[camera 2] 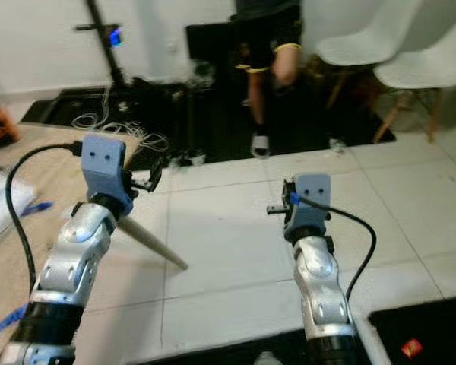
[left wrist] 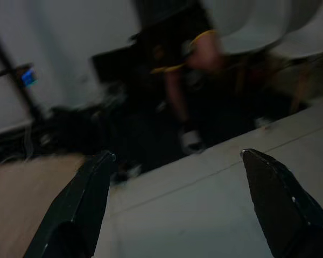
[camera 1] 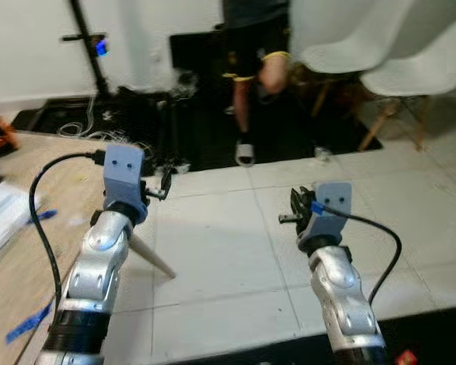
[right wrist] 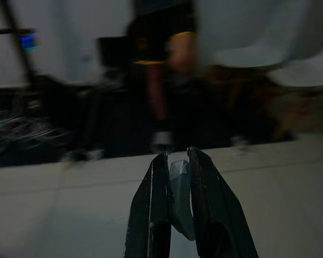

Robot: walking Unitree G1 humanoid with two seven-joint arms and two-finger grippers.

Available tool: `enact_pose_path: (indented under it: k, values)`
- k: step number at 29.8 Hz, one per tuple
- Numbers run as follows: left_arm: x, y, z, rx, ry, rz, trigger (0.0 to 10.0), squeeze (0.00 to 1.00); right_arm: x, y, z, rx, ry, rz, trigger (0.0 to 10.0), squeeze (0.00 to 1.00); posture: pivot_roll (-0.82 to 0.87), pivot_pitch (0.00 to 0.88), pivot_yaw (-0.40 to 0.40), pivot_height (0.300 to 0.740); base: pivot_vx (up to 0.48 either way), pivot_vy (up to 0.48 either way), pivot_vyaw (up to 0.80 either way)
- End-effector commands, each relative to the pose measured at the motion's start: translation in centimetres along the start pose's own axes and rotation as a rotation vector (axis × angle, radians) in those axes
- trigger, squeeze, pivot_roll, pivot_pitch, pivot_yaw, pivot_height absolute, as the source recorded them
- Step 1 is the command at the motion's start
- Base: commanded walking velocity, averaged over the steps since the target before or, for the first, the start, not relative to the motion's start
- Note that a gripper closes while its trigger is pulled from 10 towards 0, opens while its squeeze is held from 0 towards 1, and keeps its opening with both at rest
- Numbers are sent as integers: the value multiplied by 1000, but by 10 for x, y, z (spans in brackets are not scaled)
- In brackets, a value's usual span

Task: Picking trash to rubbish bin

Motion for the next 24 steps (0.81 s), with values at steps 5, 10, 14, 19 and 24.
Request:
enact_pose_path:
  k: [5, 10, 14, 19, 24]
  values:
    - [-5, 0, 3, 8, 1, 18, 10000, 0, -7, -3, 3, 1, 23, 22, 10000, 0, -17, 129, 68, 740, 0, 0, -800]
    - [-7, 1, 1, 6, 1, 21, 10000, 0, -13, -4, 3, -2, 38, 38, 10000, 0, -15, 125, 66, 740, 0, 0, -800]
    - [-6, 2, 1, 4, 4, 21, 10000, 0, -18, -6, 4, -7, 53, 50, 10000, 0, -13, 126, 66, 740, 0, 0, -800]
    - [-6, 3, 2, 4, 7, 20, 10000, 0, -21, -6, 3, -15, 60, 58, 10000, 0, -10, 122, 70, 740, 0, 0, -800]
    - [-6, 3, 2, 1, 9, 21, 10000, 0, -22, -6, 2, -18, 62, 60, 10000, 0, -10, 122, 71, 740, 0, 0, -800]
Point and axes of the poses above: a point about 5 cm out from each wrist's last joint towards the gripper, its own y axis pointing out of the wrist towards the gripper, its own x axis along the axis of the wrist's last joint, z = x × y, the point moved 6 cm from there along y, pointing out of the wrist towards the gripper, and after that the axes turned 4 degrees about -y, right-handed, at the moved point
